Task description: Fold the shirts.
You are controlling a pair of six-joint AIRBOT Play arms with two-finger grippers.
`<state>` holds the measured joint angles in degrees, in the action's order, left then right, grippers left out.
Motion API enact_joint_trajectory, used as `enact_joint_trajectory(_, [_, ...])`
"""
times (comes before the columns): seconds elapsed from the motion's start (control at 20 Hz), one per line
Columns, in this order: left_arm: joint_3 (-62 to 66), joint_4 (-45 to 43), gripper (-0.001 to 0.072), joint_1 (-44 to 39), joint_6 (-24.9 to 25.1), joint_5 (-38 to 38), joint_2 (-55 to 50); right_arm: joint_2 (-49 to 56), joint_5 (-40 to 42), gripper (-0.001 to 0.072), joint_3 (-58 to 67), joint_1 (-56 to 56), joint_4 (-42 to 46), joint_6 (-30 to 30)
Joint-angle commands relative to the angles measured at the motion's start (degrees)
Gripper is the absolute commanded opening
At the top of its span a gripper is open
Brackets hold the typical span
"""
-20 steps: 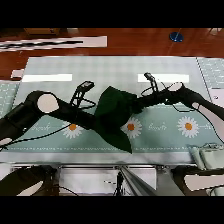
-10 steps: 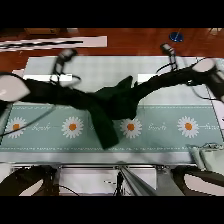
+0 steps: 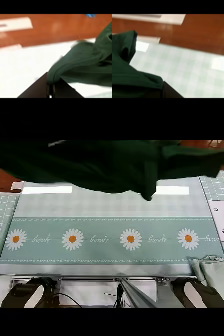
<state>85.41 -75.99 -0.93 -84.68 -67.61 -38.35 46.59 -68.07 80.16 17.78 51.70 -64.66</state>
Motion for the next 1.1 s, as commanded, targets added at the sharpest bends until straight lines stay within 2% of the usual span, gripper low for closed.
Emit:
enact_joint_trajectory(0.0, [1.36, -0.98, 0.0026, 2.99, -0.07, -3.5, 4.63, -6.21, 0.24, 0.0032, 5.09, 2.12, 1.18, -8.07])
enact_joint_trajectory(0.1, [1.36, -1.07, 0.0026, 3.02, -0.07, -7.89, 6.69, -7.61, -3.08, 0.0032, 7.37, 2.12, 6.1, -11.61])
enact_joint_trajectory(0.2, [1.36, -1.05, 0.0025, 3.06, -0.83, -13.84, 8.31, -8.48, -10.08, 0.0032, 8.52, 2.12, 13.92, -16.17])
enact_joint_trajectory(0.35, [1.33, -1.05, 0.0025, 3.06, -2.19, -25.31, 9.4, -8.66, -29.73, 0.0032, 8.5, 2.1, 21.79, -17.22])
enact_joint_trajectory(0.4, [1.33, -1.22, 0.0025, 3.06, -2.21, -28.7, 9.64, -9.09, -33.0, 0.0032, 8.52, 2.1, 22.23, -17.22])
enact_joint_trajectory(0.5, [1.38, -1.22, 0.0025, 3.06, -2.21, -28.52, 11.28, -11.76, -31.08, 0.0032, 8.55, 2.1, 20.55, -17.25])
enact_joint_trajectory(0.65, [3.23, -1.44, 0.0025, 3.06, -2.62, -18.71, 14.91, -15.87, -22.8, 0.0032, 10.45, 2.1, 17.4, -17.22])
enact_joint_trajectory(0.8, [10.19, -1.64, 0.0025, 3.06, -2.58, -10.73, 15.76, -16.52, -17.66, 0.0032, 18.1, 2.1, 17.22, -17.25])
enact_joint_trajectory(1.05, [20.94, -0.66, 0.0024, 3.17, -4.15, -13.25, 15.65, -16.52, -16.59, 0.0031, 29.99, 2.1, 18.21, -19.65])
